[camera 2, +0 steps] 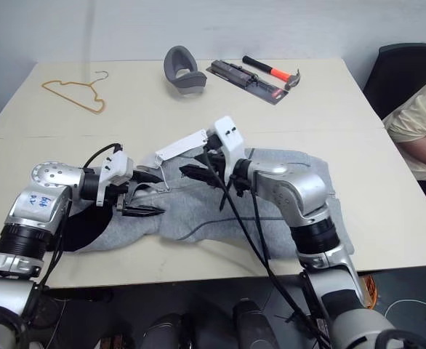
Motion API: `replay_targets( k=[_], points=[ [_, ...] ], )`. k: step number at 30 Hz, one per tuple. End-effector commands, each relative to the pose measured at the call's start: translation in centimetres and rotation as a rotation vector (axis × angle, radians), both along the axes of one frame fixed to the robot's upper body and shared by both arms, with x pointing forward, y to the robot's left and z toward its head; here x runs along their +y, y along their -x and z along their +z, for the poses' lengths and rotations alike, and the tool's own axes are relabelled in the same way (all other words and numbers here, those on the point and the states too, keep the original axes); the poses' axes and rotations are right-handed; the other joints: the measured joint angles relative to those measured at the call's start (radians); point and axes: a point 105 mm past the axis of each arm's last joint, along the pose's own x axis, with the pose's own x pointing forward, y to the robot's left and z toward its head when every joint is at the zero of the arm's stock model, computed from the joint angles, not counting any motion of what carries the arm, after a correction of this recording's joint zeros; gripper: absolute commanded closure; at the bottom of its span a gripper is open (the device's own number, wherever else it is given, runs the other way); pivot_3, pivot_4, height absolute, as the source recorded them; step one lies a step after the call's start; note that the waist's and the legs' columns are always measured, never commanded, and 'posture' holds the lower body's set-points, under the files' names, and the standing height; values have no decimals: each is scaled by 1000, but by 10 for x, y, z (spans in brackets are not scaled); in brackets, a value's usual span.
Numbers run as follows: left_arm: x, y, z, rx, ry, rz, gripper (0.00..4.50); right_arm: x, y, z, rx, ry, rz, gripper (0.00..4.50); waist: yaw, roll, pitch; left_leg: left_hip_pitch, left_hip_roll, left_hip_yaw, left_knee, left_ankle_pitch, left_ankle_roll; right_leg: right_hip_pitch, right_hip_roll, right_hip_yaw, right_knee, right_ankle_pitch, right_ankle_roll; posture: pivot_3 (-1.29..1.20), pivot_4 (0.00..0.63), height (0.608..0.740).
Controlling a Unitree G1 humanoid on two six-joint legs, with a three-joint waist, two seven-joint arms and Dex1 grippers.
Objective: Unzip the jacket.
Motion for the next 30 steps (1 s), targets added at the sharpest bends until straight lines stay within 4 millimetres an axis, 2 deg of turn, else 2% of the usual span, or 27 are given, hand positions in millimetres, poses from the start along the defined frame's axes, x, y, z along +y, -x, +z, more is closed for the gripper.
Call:
replay_targets(
  k=[1,4,8,15,18,21,24,26,28,30],
  points=[
    [0,-3,8,-55,28,27,0,15,-5,-1,28,0,-9,1903,-3,0,0,0,0,0,0,0,0,0,0,0,0,0,0,0,150,740],
    [-1,-4,9,-65,39,36,0,21,-6,-6,92,-14,1,1903,-5,0,0,0,0,0,0,0,0,0,0,0,1,0,0,0,150,740],
    [0,-6,14,-93,57,52,0,36,-12,-25,180,14,-8,1903,-12,0,0,0,0,0,0,0,0,0,0,-1,2,0,0,0,150,740],
    [0,-4,14,-100,64,57,0,47,-16,-44,228,93,2,1903,-21,-1,0,0,0,0,-1,0,-1,0,0,-1,2,0,0,0,150,740],
    [0,-3,14,-103,65,59,0,53,-14,-43,240,87,31,1903,-27,-1,0,0,0,0,-1,0,-1,0,0,-1,3,0,0,0,150,740],
    [0,-1,11,-106,63,59,0,55,-13,-31,211,59,56,1903,-31,-1,0,0,0,0,-1,0,-1,0,0,-1,3,0,0,0,150,740],
    [3,1,9,-107,61,65,0,39,-26,-21,62,132,-8,1903,-37,-1,0,0,0,0,-2,0,-1,0,0,-2,3,0,0,0,150,740],
    [13,0,9,-115,58,105,0,19,-39,0,-220,226,-49,1903,-37,-1,0,0,0,0,-2,0,-1,0,0,-2,3,0,0,0,150,740],
    [20,1,10,-117,67,138,0,13,-37,13,-422,299,-15,1903,-35,-1,0,0,-1,-1,-2,0,-1,0,-2,-3,1,0,0,0,150,740],
    [25,3,11,-116,82,158,0,14,-33,18,-537,347,34,1903,-37,-1,0,0,-3,-1,-2,0,0,0,-3,-4,-1,0,0,0,150,740]
  ],
)
